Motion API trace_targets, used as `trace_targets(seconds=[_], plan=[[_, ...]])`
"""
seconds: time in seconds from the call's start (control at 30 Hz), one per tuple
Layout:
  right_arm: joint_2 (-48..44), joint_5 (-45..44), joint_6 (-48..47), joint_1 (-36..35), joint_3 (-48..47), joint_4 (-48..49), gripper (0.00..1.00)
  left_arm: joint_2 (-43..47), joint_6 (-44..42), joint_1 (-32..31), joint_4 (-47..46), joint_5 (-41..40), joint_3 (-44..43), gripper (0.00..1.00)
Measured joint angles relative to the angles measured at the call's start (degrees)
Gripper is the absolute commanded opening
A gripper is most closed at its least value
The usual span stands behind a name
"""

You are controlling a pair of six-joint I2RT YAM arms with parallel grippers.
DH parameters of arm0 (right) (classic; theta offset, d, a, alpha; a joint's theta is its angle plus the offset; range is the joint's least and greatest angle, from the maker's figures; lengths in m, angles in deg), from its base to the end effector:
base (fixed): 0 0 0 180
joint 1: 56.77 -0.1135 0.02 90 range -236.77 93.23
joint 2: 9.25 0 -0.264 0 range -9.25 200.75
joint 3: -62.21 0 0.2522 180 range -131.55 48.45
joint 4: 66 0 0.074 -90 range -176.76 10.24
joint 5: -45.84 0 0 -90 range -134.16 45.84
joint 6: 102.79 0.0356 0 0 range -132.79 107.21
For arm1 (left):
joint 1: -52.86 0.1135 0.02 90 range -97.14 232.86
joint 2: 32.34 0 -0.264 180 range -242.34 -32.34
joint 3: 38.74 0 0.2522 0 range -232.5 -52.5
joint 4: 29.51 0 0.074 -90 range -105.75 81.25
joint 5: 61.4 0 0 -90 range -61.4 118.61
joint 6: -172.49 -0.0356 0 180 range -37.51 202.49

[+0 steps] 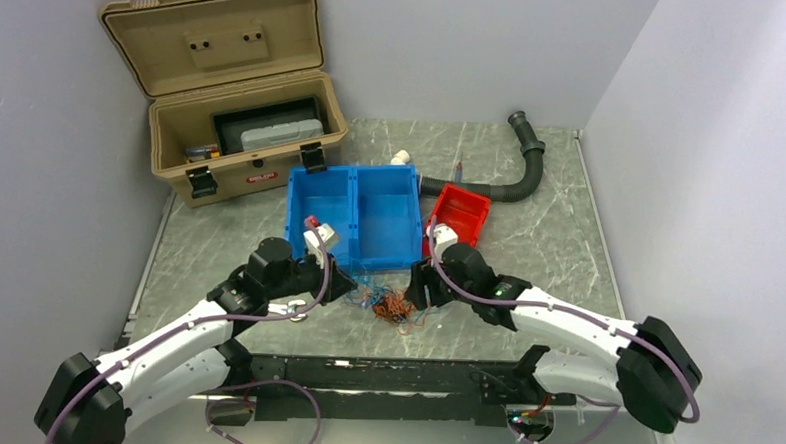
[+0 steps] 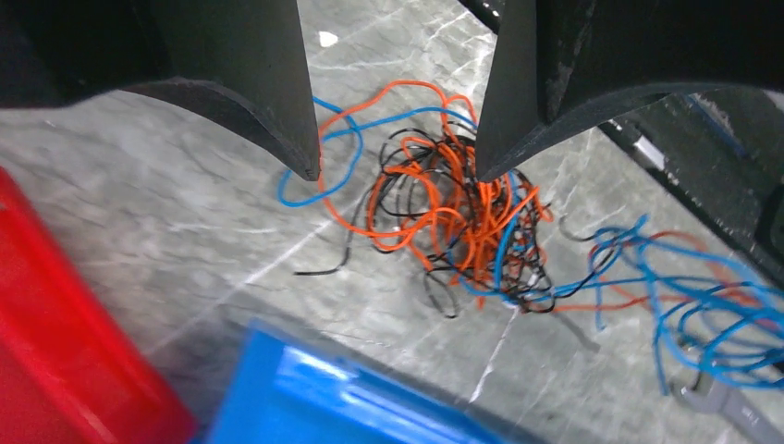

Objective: Untangle the cables

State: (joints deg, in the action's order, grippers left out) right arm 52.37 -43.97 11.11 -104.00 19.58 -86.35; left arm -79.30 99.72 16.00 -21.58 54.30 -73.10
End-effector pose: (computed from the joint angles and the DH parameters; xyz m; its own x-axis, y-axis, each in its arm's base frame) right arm 0.1478 0.1599 0.1942 -0.6917 -0.1511 -0.7062 -0.4983 0.8076 0.3153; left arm 0.1390 -0.1235 0.2142 -0.5244 0.0595 -0.8494 0.7435 0.5182 -0.4227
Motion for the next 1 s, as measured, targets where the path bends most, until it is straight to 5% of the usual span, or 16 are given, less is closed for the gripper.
trace_targets(seconds=[0.17, 0.23, 0.4, 0.53, 0.6, 1.0], plan=[[5.68, 5.11, -1.44, -0.96, -0.5, 4.39, 0.65, -0.02, 0.46, 0.0, 4.13, -3.52, 0.0, 0.7], [8.31, 5.75, -1.55, -1.36, -1.38, 5.16, 0.66, -0.11, 0.79, -0.11, 5.03, -4.0, 0.0, 0.77], [14.56, 5.86, -1.4, -2.32, -3.26, 5.88, 0.57, -0.96, 3.06, -1.68, 5.46, -4.5, 0.0, 0.78], [18.01, 6.05, -0.83, -2.91, -3.45, 6.75, 0.11, -3.96, 4.83, -3.67, 5.03, -4.66, 0.0, 0.75], [18.23, 6.51, -0.13, -3.13, -3.45, 7.5, 0.0, -6.23, 5.84, -4.72, 4.59, -4.68, 0.0, 0.75], [-2.8, 3.26, 3.15, -3.34, -2.47, 9.44, 0.0, -4.55, 6.4, -6.51, 8.33, -7.26, -4.24, 0.87]])
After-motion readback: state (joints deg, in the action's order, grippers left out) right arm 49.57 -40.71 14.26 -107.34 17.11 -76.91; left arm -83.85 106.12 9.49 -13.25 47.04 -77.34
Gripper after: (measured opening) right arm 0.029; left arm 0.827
